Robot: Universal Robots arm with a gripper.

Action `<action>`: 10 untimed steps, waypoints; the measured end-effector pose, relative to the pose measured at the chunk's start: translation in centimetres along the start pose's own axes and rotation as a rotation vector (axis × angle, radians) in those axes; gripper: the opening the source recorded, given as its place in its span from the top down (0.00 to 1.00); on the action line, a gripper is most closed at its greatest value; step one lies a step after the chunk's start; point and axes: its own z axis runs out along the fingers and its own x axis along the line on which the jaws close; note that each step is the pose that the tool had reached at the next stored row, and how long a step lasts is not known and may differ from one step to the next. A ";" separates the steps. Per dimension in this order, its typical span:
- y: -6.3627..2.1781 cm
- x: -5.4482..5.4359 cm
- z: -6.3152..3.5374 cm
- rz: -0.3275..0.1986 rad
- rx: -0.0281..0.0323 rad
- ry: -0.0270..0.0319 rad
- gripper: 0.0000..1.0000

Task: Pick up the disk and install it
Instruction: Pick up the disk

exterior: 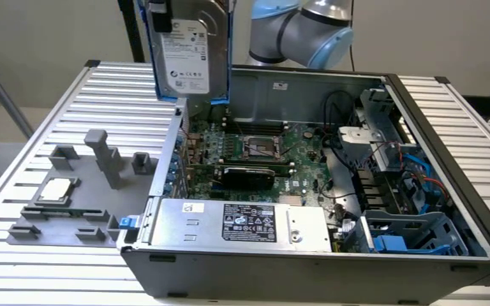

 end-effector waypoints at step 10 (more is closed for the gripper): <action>-3.14 2.4 0.15 0.000 0.0006 -0.0001 1.00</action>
